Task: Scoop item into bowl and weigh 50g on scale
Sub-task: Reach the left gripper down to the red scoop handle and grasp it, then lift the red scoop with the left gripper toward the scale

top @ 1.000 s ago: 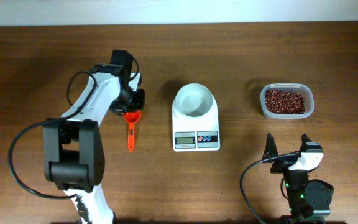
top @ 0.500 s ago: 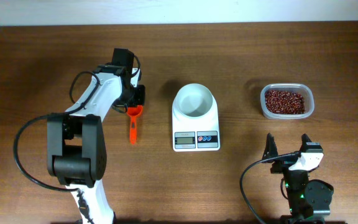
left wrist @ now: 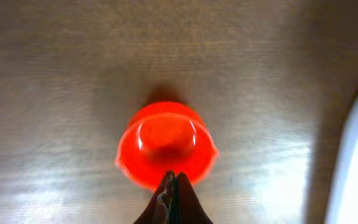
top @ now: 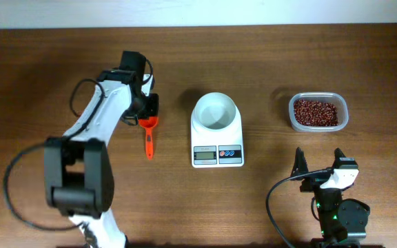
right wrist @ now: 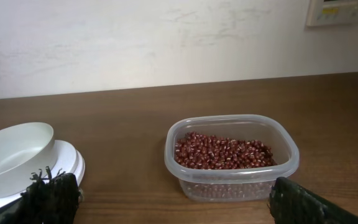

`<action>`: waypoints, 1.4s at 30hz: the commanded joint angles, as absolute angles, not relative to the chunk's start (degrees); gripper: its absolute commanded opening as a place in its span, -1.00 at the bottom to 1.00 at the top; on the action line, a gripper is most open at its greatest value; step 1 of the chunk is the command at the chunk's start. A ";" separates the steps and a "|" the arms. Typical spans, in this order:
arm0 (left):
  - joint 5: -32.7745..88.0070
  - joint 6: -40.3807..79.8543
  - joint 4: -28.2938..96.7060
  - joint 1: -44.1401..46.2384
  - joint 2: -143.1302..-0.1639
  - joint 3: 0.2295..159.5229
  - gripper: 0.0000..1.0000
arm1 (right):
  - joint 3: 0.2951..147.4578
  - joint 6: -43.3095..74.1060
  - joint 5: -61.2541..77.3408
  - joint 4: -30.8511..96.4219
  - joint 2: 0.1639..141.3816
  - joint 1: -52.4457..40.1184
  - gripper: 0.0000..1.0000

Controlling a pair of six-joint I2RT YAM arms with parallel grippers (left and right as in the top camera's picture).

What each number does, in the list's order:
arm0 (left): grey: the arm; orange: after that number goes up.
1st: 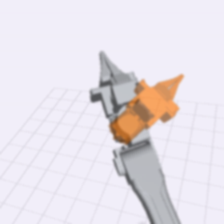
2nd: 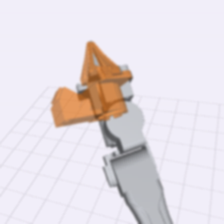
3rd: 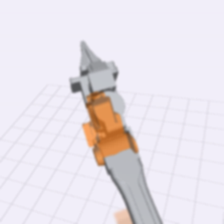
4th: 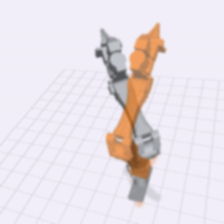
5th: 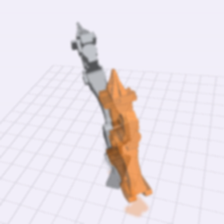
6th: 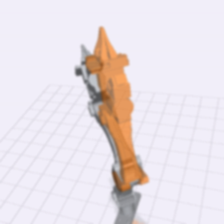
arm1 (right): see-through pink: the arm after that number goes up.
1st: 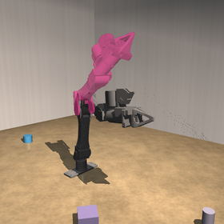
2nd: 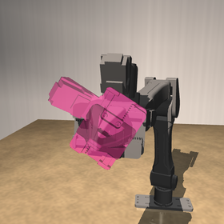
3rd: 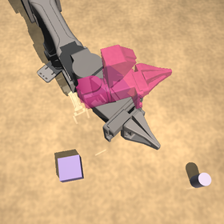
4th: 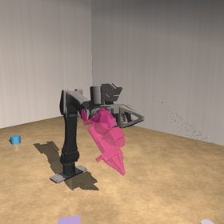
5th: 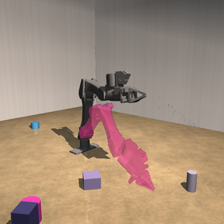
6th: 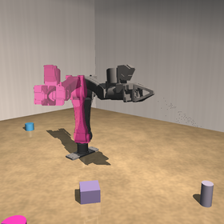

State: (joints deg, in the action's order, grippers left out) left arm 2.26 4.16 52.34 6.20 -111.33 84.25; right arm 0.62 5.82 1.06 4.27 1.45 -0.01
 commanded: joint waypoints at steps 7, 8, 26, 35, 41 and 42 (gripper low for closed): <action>2.52 11.31 59.40 6.57 -101.93 80.75 -1.00 | 0.32 6.07 0.78 4.51 1.17 -0.36 0.97; 2.55 11.31 57.04 6.57 -101.93 77.89 -0.99 | 0.32 6.04 0.78 4.51 1.17 -0.36 0.97; 2.07 11.07 31.31 6.61 -102.21 58.92 0.03 | 0.32 6.04 0.80 4.51 1.17 -0.36 0.97; 0.51 11.09 28.47 6.61 -102.21 57.12 -0.37 | 0.32 6.04 0.78 4.51 1.17 -0.36 0.97; -0.47 11.07 27.14 6.61 -102.21 57.12 -0.38 | 0.32 6.07 0.80 4.51 1.17 -0.36 0.97; -0.47 11.07 27.00 6.61 -102.21 57.12 -0.39 | 0.32 6.04 0.80 4.51 1.17 -0.36 0.97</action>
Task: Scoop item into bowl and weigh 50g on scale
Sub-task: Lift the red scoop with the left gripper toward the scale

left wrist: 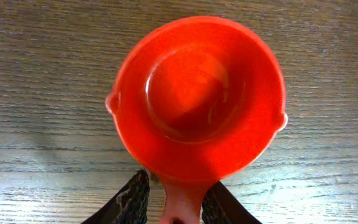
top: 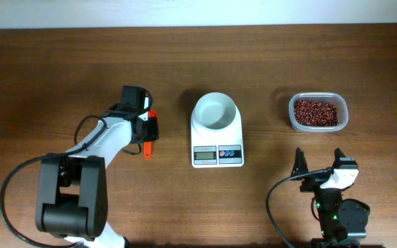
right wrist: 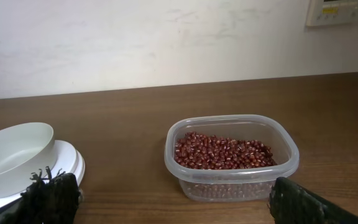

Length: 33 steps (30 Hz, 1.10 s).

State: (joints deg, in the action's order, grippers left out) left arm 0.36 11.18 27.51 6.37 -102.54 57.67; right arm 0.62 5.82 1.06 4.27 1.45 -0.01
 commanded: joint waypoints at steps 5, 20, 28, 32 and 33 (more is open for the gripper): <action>-0.43 11.07 26.94 6.61 -102.21 57.12 0.01 | 0.32 6.04 0.78 4.51 1.17 -0.36 0.97; -0.43 11.09 26.98 6.61 -102.21 57.14 0.02 | 0.32 6.04 0.78 4.51 1.17 -0.36 0.97; -0.43 11.09 26.59 6.61 -102.21 57.14 -0.46 | 0.32 6.07 0.78 4.51 1.17 -0.36 0.97; -0.43 11.09 26.59 6.61 -102.21 57.14 -0.57 | 0.32 6.07 0.80 4.51 1.17 -0.36 0.97; -0.43 11.09 26.59 6.61 -102.21 57.14 -0.63 | 0.32 6.04 0.78 4.51 1.17 -0.36 0.97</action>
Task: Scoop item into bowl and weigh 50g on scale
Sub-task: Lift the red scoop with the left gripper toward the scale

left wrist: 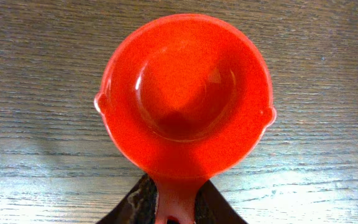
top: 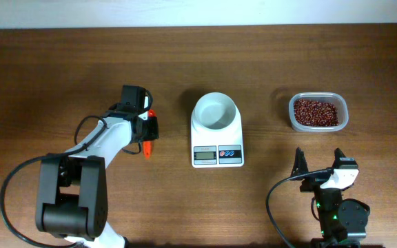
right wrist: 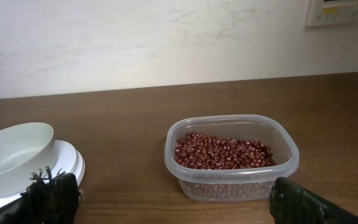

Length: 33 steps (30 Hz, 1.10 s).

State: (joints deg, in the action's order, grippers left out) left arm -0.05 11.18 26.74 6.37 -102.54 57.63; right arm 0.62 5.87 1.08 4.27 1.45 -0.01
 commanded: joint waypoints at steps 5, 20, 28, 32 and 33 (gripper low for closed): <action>-0.23 11.09 26.63 6.61 -101.30 57.17 -0.88 | 0.32 6.04 0.78 4.51 1.17 -0.36 0.97; 13.69 44.40 26.57 6.61 -75.59 57.65 -0.98 | 0.32 6.04 0.78 4.51 1.17 -0.36 0.97; 32.21 62.35 26.52 6.61 -75.50 57.65 -1.00 | 0.32 6.04 0.80 4.51 1.17 -0.36 0.97; 33.32 66.65 26.59 6.68 -75.50 57.63 -1.00 | 0.32 6.04 0.80 4.51 1.17 -0.36 0.98; 34.20 69.10 26.57 6.68 -75.50 57.63 -1.00 | 0.32 6.04 0.78 4.51 1.17 -0.36 0.97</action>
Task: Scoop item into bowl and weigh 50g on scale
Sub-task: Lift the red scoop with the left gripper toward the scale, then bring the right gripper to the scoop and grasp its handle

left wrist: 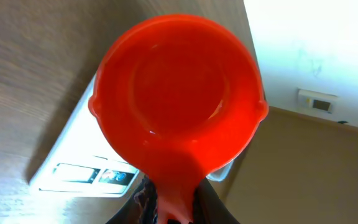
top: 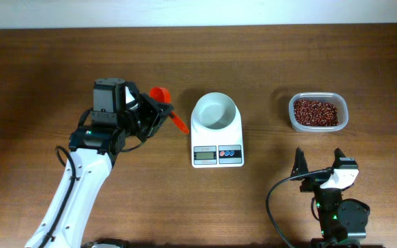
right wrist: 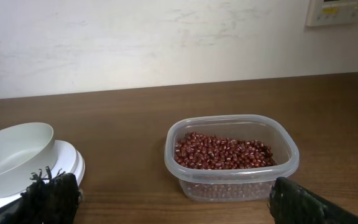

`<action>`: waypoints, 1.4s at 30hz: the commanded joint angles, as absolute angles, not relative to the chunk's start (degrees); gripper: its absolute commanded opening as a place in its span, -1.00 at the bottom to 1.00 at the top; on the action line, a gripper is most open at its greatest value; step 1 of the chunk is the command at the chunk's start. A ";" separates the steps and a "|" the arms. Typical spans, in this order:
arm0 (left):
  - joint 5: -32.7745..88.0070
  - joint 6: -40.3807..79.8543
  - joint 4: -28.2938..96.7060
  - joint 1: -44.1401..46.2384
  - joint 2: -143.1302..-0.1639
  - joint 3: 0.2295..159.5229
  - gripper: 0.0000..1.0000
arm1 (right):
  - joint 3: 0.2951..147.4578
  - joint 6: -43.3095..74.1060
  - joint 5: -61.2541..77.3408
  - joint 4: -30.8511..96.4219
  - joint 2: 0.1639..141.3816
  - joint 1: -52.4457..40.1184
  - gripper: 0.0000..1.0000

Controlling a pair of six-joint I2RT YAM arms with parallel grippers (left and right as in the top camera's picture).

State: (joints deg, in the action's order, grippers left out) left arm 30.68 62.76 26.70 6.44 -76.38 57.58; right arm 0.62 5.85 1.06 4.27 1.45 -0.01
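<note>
An empty orange scoop point(top: 165, 107) hangs in the air just left of the scale, its cup point(left wrist: 178, 93) filling the left wrist view. My left gripper point(top: 158, 114) is shut on its handle point(left wrist: 178, 198). A white bowl point(top: 214, 111) sits empty on the white scale point(top: 217, 155). Red beans fill a clear tub point(top: 317, 112) at the right, also seen in the right wrist view as the tub point(right wrist: 231, 155). My right gripper point(top: 320, 167) stands open near the front edge, its fingers point(right wrist: 50, 196) wide apart.
Brown wooden table point(top: 47, 69) with a pale wall behind it. The scale's display and buttons face the front. My left arm point(top: 81, 179) reaches in from the front left.
My left gripper has lifted the scoop off the table and swung it right, toward the scale. The arm now stands higher and turned. The right arm has not moved.
My left gripper was shut above the scoop lying on the table. Then it was low with its fingers open around the handle. Then it was shut on the handle, and now the scoop is raised beside the scale.
</note>
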 commanded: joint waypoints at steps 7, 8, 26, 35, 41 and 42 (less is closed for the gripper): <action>35.24 77.43 26.57 7.38 -75.53 57.63 -1.00 | 0.32 6.04 0.80 4.51 1.17 -0.36 0.98; 35.24 77.97 26.55 7.64 -75.53 57.63 -1.00 | 0.32 6.04 0.78 4.51 1.17 -0.36 0.97; 43.75 80.36 24.43 8.01 -75.53 57.63 -1.00 | 8.47 17.10 9.56 3.92 3.36 -0.36 0.97; 43.72 81.78 22.72 8.01 -75.53 57.63 -1.00 | 63.16 16.38 23.66 48.01 44.69 -0.38 0.97; 43.64 83.35 22.74 8.01 -75.53 57.63 -1.00 | 74.61 16.36 37.93 52.77 64.86 -3.60 0.52; 43.33 83.44 22.74 8.10 -75.53 57.63 -1.00 | 74.56 16.38 37.93 52.69 66.89 -5.91 0.53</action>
State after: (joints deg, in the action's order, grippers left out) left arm 43.11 82.59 22.85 7.88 -76.23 57.56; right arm 73.87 16.51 32.45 52.66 62.50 -1.19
